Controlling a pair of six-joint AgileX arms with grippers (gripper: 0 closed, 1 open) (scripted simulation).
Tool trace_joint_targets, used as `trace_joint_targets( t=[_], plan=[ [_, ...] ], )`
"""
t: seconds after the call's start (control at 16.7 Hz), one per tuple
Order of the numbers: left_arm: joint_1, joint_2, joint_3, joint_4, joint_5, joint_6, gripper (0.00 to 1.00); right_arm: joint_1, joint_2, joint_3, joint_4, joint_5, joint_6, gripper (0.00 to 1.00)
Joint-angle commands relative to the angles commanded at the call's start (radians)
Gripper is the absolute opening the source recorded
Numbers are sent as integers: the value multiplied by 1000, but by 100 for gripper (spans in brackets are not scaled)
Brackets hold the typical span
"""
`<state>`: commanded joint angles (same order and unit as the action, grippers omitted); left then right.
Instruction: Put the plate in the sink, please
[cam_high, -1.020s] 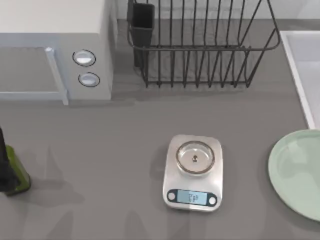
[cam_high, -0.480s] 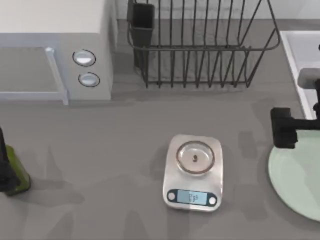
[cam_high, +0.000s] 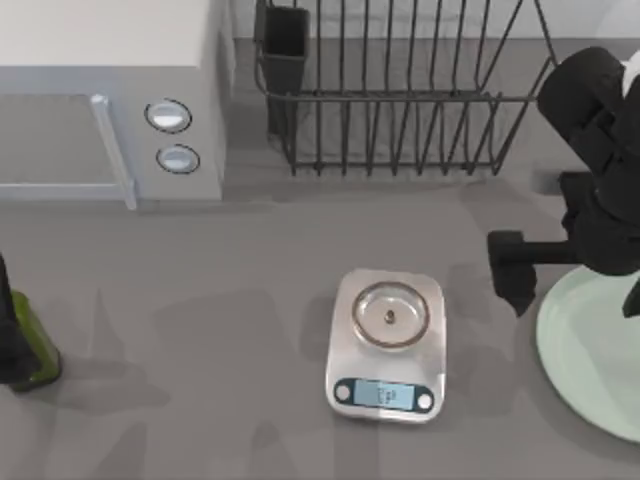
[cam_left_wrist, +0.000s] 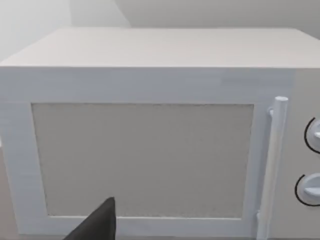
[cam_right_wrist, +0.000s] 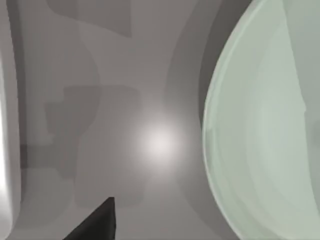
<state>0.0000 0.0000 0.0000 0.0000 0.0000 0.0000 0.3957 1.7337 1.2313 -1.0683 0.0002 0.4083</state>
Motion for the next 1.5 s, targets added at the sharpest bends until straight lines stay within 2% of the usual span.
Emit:
trace_joint_targets(
  t=[0.3, 0.78, 1.14, 1.5],
  plan=[
    [0, 0, 0, 0, 0, 0, 100, -5, 4, -14, 19, 0, -1, 100],
    [0, 0, 0, 0, 0, 0, 100, -4, 150, -198, 355, 3, 4, 100],
    [0, 0, 0, 0, 0, 0, 100, 3, 177, -225, 402, 1, 5, 100],
    [0, 0, 0, 0, 0, 0, 100, 3, 177, -225, 402, 1, 5, 55]
  ],
)
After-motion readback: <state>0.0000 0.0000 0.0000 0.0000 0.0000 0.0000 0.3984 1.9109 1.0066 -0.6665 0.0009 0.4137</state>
